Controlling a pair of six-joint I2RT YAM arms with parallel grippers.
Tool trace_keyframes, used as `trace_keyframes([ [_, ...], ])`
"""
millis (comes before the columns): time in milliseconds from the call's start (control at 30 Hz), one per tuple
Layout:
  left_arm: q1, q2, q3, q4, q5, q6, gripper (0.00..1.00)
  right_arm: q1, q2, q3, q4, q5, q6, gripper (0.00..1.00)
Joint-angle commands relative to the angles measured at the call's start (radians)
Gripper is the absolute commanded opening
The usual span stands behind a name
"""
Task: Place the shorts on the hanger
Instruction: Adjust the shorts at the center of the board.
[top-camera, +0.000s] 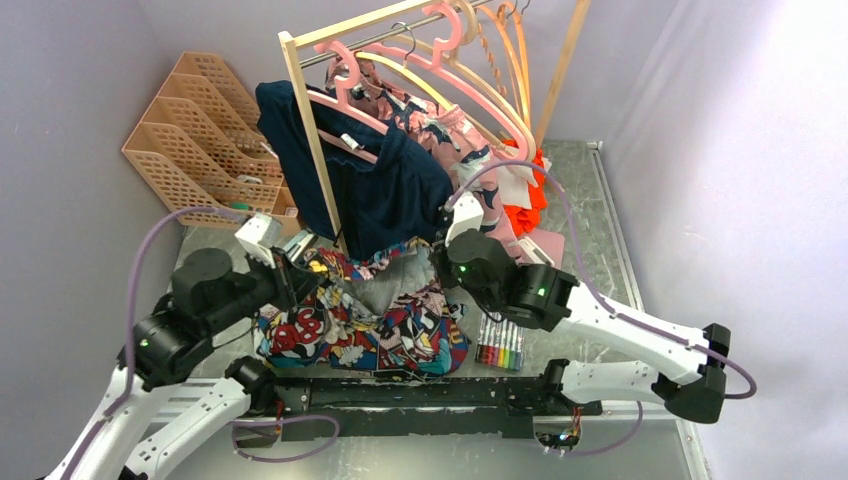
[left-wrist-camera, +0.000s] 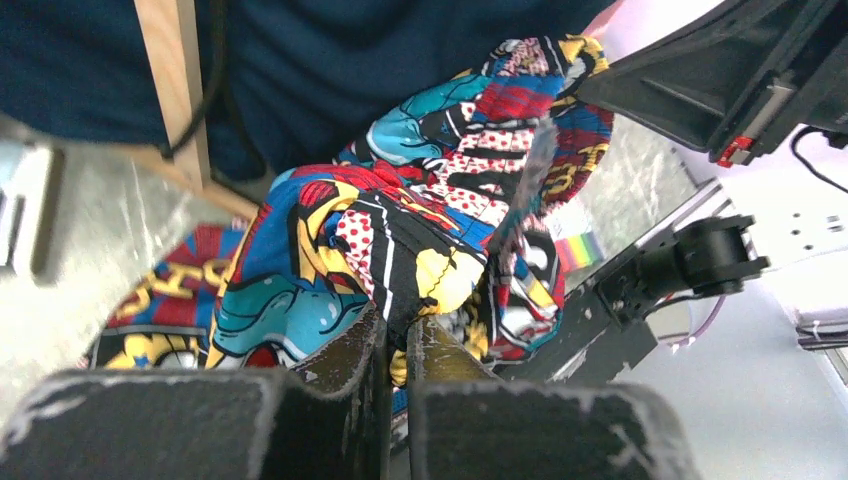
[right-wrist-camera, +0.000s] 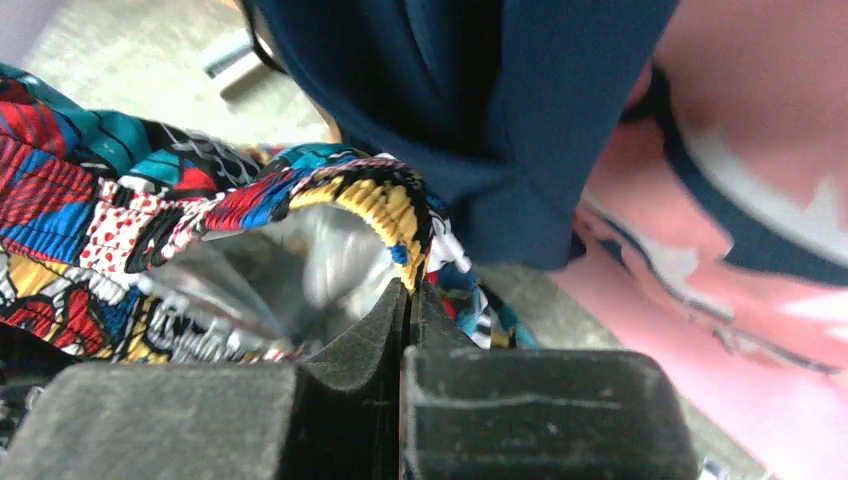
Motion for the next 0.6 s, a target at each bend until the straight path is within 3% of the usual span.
trace_keyframes([
  [0,0.008,-0.010,-0.118,0.068,-0.021,-0.109,0.07,-0.038,-0.011,-0.100,0.024,-0.049,0.161,0.00],
  [233,0.008,0.023,-0.328,0.168,-0.063,-0.269,0.07,-0.039,0.042,-0.234,0.099,-0.034,0.248,0.00],
  [400,0.008,0.077,-0.362,0.222,-0.092,-0.317,0.07,-0.036,0.011,-0.229,0.077,-0.122,0.260,0.43],
  [567,0.008,0.087,-0.400,0.250,-0.123,-0.352,0.07,-0.033,-0.075,-0.286,0.014,-0.213,0.336,0.58],
])
